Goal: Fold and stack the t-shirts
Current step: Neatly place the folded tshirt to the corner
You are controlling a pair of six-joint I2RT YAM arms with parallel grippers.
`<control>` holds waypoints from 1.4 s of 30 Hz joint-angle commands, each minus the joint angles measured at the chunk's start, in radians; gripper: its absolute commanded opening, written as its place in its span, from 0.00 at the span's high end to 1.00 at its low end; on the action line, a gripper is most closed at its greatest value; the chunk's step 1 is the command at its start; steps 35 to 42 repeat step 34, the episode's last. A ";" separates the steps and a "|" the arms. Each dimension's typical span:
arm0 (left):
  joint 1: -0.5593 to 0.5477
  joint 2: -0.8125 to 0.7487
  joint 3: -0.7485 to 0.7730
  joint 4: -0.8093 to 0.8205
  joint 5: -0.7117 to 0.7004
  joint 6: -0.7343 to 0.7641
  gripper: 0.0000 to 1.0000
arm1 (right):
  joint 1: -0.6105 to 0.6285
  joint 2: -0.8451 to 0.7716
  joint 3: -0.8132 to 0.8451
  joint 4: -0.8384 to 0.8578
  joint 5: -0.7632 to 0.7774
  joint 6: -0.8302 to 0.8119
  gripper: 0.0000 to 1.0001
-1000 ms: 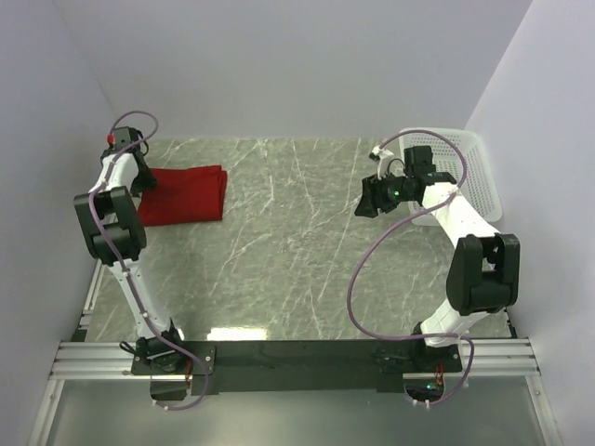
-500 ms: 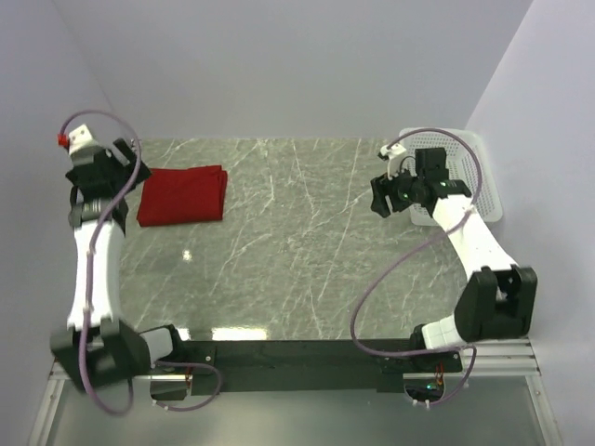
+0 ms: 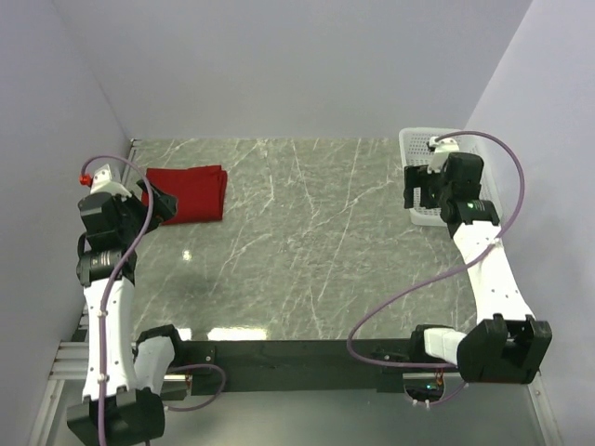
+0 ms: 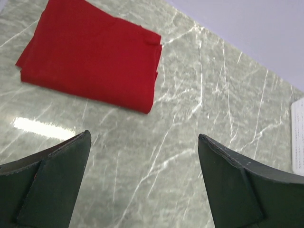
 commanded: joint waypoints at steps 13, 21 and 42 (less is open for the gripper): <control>-0.040 -0.170 -0.042 -0.070 -0.066 0.078 0.01 | 0.000 -0.148 -0.017 0.048 0.126 0.109 0.05; -0.039 -0.172 -0.054 -0.068 -0.072 0.081 0.01 | -0.002 -0.143 -0.014 0.044 0.126 0.108 0.05; -0.039 -0.170 -0.055 -0.068 -0.089 0.091 0.01 | -0.002 -0.138 -0.035 0.047 0.042 0.097 0.05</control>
